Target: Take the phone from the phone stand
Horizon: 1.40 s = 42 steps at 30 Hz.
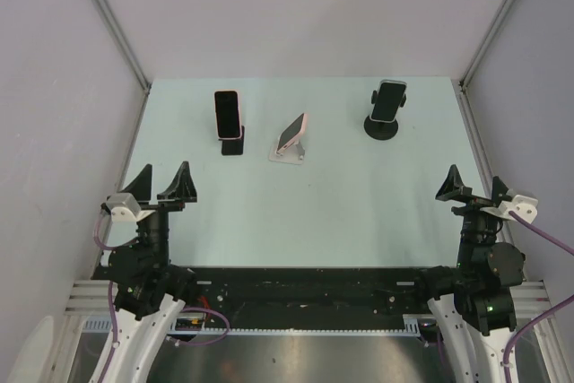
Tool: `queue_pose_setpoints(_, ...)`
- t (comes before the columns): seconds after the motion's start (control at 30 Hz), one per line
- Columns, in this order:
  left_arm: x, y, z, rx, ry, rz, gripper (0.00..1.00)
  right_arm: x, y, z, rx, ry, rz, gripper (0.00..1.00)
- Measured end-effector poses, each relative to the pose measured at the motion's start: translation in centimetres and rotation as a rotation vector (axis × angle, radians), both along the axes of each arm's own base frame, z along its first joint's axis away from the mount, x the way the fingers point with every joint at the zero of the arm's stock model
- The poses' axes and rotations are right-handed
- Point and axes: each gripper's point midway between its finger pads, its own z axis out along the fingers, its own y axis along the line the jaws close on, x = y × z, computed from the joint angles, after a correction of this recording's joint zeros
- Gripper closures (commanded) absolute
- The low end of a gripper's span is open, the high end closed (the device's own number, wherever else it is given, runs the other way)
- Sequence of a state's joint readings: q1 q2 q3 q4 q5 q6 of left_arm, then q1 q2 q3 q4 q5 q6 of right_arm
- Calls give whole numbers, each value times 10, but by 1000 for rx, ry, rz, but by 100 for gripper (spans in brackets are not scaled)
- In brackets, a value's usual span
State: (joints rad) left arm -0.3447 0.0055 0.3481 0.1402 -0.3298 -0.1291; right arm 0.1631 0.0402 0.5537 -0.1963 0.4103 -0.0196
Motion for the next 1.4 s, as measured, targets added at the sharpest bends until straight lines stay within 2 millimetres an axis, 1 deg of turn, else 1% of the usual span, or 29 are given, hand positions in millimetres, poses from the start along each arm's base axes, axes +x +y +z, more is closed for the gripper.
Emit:
queue_pose_setpoints(0.27,0,1,0,-6,3,7,0,0,0,0,-4,0,-2,0)
queue_pose_setpoints(0.47,2,6,-7,-34,31,28,0,3,11,5,-2,-4,67,0)
queue_pose_setpoints(0.57,3,5,-11,-59,48,24,0,11,20,15,22,28,114,0)
queue_pose_setpoints(0.67,3,6,-13,-85,61,20,0,29,35,25,40,82,185,0)
queue_pose_setpoints(0.83,1,6,-12,-111,76,13,0,70,75,25,41,255,373,0)
queue_pose_setpoints(0.87,0,6,-11,-116,76,10,0,80,87,22,44,296,432,0)
queue_pose_setpoints(0.9,0,6,-10,-121,77,8,0,85,94,19,46,319,471,0)
queue_pose_setpoints(1.0,-1,6,-12,-125,95,5,0,100,121,0,89,408,603,0)
queue_pose_setpoints(1.1,0,5,-19,-120,121,4,0,113,139,-20,150,488,673,0)
queue_pose_setpoints(1.17,1,5,-22,-118,131,4,0,122,154,-29,169,529,714,0)
queue_pose_setpoints(1.2,1,4,-23,-116,135,3,0,128,164,-37,175,564,734,0)
queue_pose_setpoints(1.27,1,4,-24,-114,140,1,0,139,186,-45,177,619,772,0)
queue_pose_setpoints(1.3,1,3,-25,-112,143,0,0,151,200,-52,176,656,781,0)
queue_pose_setpoints(1.33,1,3,-25,-112,145,-3,0,153,212,-56,170,673,803,0)
queue_pose_setpoints(1.4,1,2,-26,-109,149,-7,0,159,237,-71,168,720,815,0)
